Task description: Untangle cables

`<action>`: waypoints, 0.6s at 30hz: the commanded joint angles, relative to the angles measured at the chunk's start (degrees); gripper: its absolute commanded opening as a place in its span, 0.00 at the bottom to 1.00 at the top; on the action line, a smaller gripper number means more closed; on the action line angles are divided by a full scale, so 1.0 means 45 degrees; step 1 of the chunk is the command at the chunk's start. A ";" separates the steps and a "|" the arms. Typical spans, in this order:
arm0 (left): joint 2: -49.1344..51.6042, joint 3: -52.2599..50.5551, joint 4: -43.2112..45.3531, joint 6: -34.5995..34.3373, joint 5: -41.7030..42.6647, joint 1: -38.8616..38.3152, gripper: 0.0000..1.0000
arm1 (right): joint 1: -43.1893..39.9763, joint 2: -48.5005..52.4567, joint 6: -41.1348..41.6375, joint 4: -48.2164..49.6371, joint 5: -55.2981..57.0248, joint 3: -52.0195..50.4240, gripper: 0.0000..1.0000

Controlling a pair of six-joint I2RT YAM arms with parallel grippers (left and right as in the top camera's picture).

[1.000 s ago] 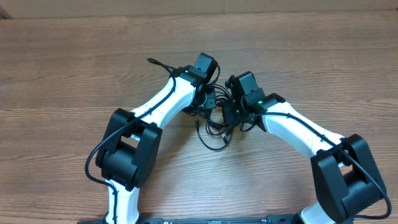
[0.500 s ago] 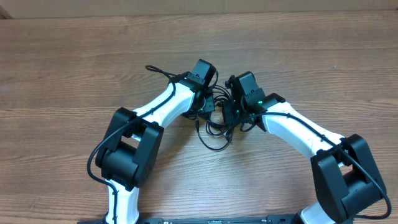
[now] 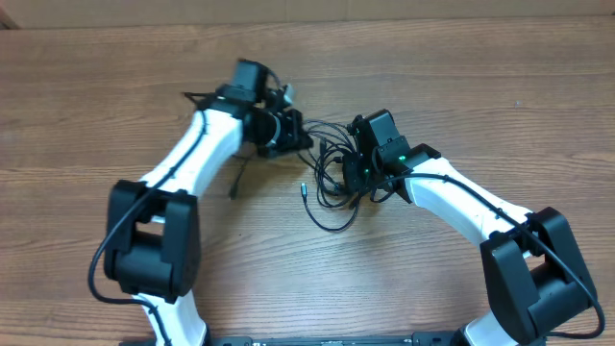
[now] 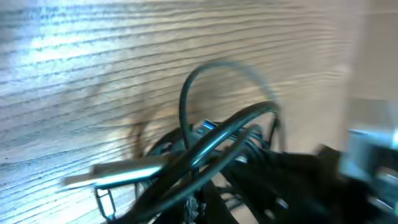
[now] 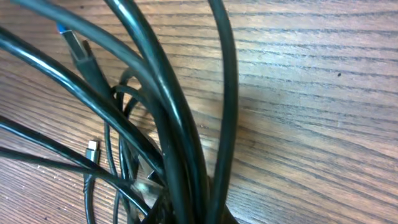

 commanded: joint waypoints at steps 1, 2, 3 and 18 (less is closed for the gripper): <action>-0.0393 0.0374 -0.0277 0.1185 0.1938 0.1166 0.04 | -0.0073 -0.0316 -0.0097 -0.0146 0.0243 0.0092 0.04; -0.0393 0.0374 -0.0432 0.1350 0.1938 0.1345 0.04 | -0.0073 -0.0316 -0.0097 -0.0146 0.0243 0.0092 0.04; -0.0393 0.0374 -0.0772 0.1773 0.1894 0.1690 0.04 | -0.0073 -0.0316 -0.0097 -0.0146 0.0243 0.0092 0.04; -0.0393 0.0374 -0.3366 0.2807 -0.6251 0.2249 0.09 | -0.0073 -0.0316 -0.0092 -0.0126 0.0214 0.0092 0.04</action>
